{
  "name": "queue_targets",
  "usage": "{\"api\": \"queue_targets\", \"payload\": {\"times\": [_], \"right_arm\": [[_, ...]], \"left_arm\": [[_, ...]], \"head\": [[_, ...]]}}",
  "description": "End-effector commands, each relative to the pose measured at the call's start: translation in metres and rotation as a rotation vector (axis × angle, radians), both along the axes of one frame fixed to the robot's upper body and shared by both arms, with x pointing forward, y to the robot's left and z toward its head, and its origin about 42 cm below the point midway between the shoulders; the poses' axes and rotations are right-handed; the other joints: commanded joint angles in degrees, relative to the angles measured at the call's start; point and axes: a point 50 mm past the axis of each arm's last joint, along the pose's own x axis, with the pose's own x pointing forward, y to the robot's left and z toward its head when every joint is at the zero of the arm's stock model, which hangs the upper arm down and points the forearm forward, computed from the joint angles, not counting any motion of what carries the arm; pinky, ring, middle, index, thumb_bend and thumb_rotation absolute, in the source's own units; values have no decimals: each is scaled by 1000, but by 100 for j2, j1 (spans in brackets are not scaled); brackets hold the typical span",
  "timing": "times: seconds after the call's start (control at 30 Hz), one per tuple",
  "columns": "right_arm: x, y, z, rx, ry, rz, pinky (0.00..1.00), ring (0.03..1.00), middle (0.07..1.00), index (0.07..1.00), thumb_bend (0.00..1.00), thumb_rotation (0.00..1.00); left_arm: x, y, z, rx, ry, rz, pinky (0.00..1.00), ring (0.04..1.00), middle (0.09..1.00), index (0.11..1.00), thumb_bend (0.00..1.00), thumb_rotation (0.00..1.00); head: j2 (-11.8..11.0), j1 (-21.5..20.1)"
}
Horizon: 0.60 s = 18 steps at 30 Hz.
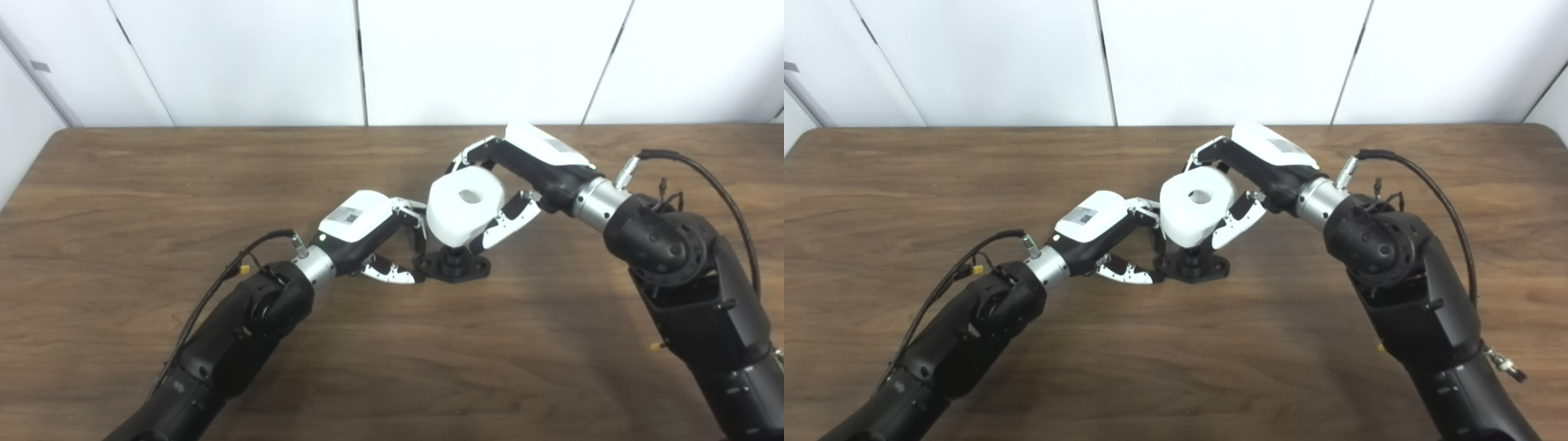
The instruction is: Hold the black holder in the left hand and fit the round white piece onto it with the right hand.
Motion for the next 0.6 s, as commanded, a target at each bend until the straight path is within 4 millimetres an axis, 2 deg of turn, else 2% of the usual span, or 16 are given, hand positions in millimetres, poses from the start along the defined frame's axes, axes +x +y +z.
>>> {"api": "queue_targets", "payload": {"times": [0.0,0.57], "right_arm": [[1,2,20,6,-70,18,675,752,717,480,524,133],[4,9,4,-1,-13,5,678,753,722,480,524,134]], "left_arm": [[-10,-5,-18,54,83,-35,718,842,839,486,523,71],[-10,-6,-17,48,86,-32,719,845,842,486,523,71]], "head": [[9,7],[40,52]]}}
